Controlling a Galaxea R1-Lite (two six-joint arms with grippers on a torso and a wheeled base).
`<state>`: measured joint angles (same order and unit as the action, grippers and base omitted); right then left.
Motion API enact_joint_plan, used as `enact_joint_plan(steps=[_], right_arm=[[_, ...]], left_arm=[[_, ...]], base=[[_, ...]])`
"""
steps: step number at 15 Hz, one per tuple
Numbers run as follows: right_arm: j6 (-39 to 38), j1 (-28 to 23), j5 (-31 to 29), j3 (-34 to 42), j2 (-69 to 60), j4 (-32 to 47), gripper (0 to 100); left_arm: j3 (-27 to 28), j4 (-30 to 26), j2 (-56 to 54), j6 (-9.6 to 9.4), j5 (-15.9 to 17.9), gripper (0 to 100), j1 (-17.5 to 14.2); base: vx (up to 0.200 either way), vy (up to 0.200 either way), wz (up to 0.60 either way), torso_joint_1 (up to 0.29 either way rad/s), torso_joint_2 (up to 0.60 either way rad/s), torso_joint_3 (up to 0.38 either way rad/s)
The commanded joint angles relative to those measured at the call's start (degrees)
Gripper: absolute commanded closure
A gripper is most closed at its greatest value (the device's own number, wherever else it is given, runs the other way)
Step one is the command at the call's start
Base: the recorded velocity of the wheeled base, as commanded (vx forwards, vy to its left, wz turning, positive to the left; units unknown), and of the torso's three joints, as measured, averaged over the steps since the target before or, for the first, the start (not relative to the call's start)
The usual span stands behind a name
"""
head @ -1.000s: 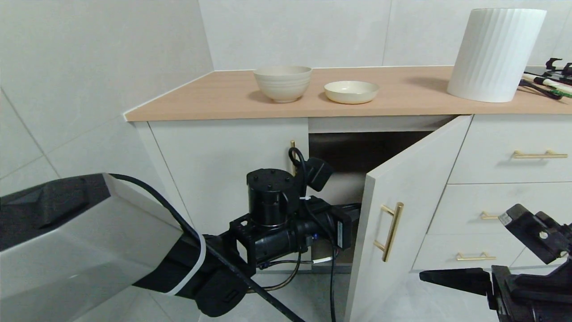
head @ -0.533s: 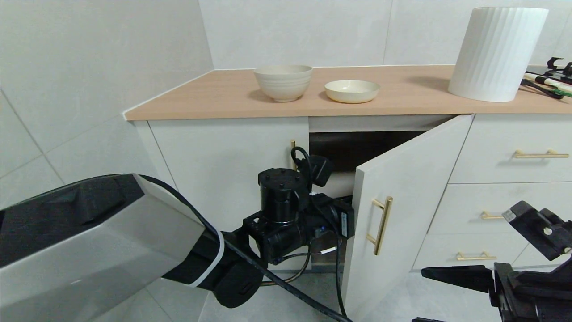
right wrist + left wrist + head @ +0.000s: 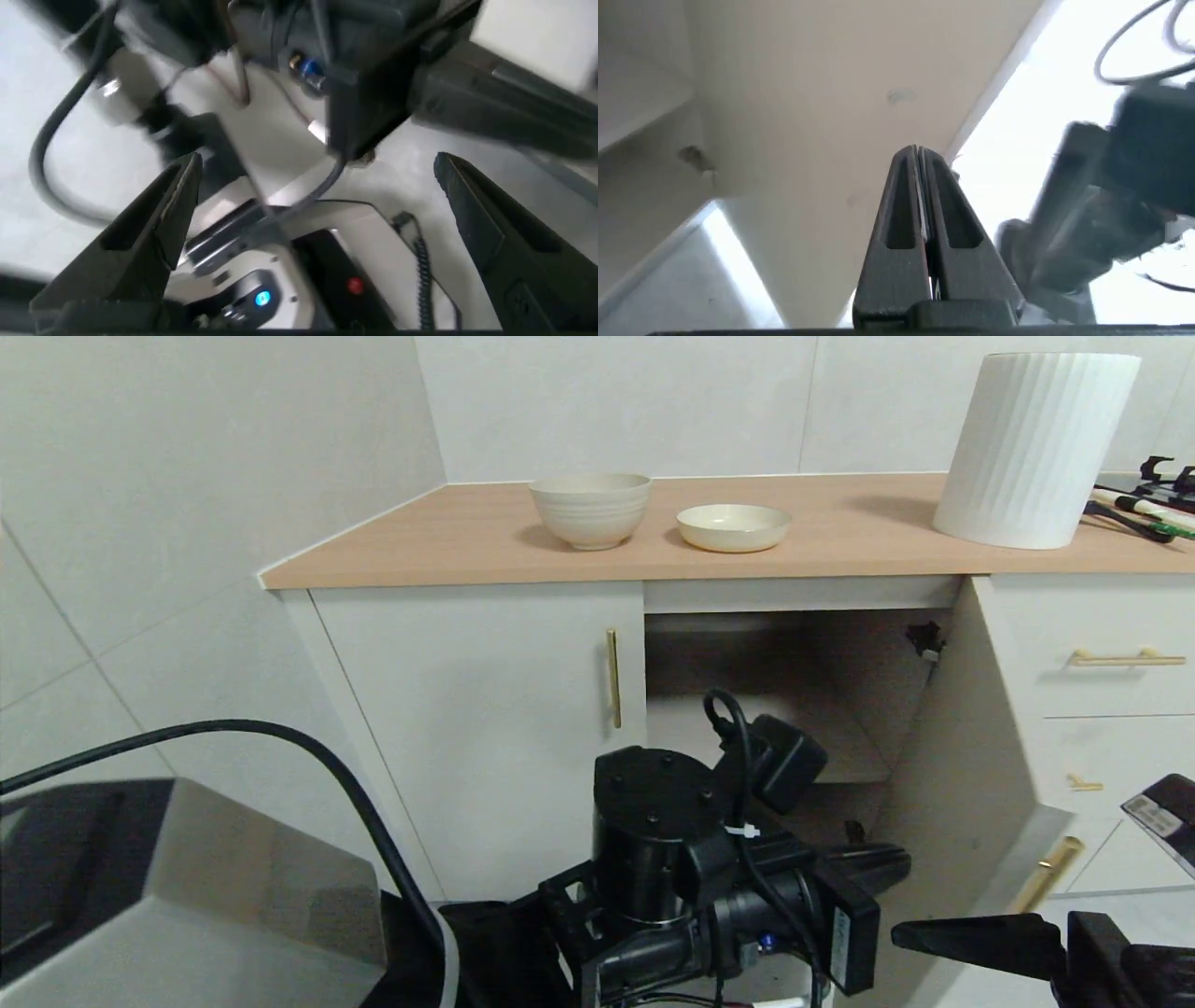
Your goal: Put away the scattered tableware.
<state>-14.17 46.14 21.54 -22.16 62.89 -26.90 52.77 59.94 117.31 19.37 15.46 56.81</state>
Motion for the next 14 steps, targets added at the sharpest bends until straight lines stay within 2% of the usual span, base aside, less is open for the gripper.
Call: enact_joint_plan(steps=[1,4,6,9,12,14], right_arm=[[0.0,1.0,0.1,0.2,-1.2,0.0,0],[0.0,1.0,-0.1,0.0,-0.8,0.0,0],[0.0,-0.1,-1.4,-0.6,1.1,-0.1,0],[-0.1,-4.7,-7.3,-4.0,7.4,-0.1,0],[0.0,-8.9,-7.8,-10.1,13.4,0.0,0],[0.2,-11.7,-7.8,-16.2,17.4,0.9,0]], left_arm=[[-1.7,1.2,-1.6,0.14,-0.3,100,-2.9],[-2.7,2.4,-1.9,-0.03,-0.4,100,-5.2],[-3.4,2.4,-2.9,-0.30,-1.5,100,-8.0],[-7.6,2.3,-7.6,-0.47,-2.0,100,-13.3],[-12.5,1.5,-15.0,-2.85,-2.0,100,-20.1],[-13.9,-2.0,-20.5,-4.87,-2.0,100,-25.7]], base=[[0.000,0.000,0.00,0.000,0.00,0.000],[0.000,0.000,0.00,0.000,0.00,0.000],[0.000,0.000,0.00,0.000,0.00,0.000],[0.000,0.000,0.00,0.000,0.00,0.000],[0.000,0.000,0.00,0.000,0.00,0.000],[0.000,0.000,0.00,0.000,0.00,0.000]])
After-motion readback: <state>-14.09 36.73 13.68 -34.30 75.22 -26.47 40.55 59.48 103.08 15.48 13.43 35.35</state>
